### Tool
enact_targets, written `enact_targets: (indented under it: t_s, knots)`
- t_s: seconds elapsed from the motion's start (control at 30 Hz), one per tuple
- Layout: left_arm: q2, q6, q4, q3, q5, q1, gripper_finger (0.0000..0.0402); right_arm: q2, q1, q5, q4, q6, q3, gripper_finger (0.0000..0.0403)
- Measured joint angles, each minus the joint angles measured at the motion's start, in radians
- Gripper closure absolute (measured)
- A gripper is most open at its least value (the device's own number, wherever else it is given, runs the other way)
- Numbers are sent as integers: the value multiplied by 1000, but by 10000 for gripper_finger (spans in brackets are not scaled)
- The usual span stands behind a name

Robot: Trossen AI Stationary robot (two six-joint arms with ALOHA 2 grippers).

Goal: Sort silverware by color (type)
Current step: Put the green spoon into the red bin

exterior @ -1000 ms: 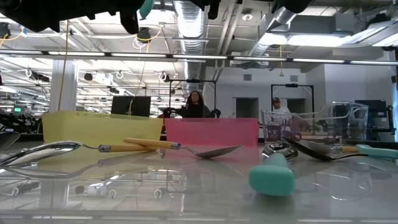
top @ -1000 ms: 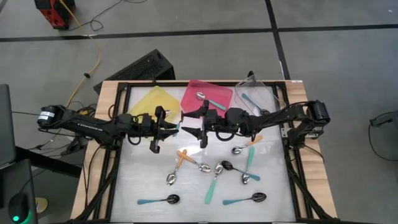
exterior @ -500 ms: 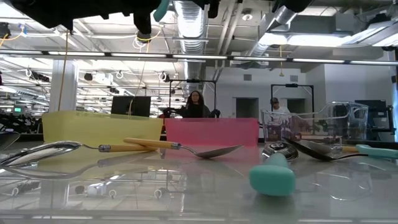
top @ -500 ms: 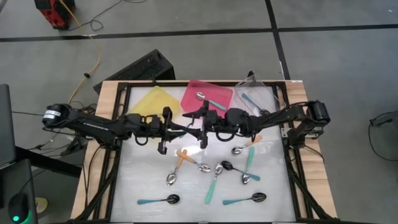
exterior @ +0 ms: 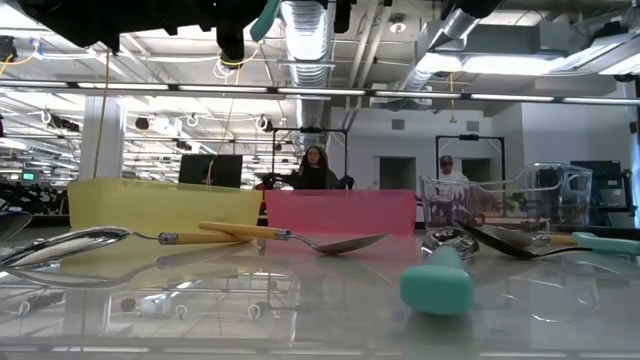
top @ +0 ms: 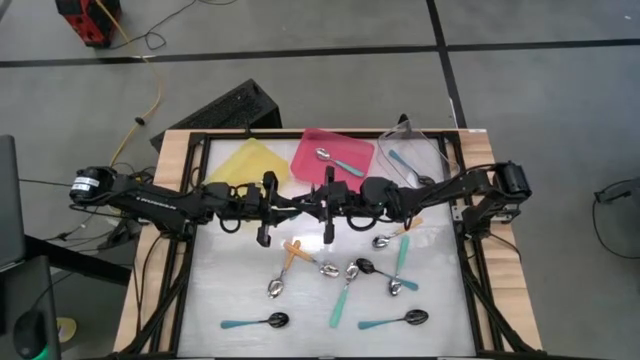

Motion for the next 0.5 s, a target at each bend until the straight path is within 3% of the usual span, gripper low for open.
enact_targets:
  t_s: [0.33,0.5]
  knots:
    - [-1,-29,-18,0,-2,0,357,0,8,44,-4,18,0,338]
    - [-5,-29,-103,3,13,-1,298,-16,24,113,-35,-30,-3,338]
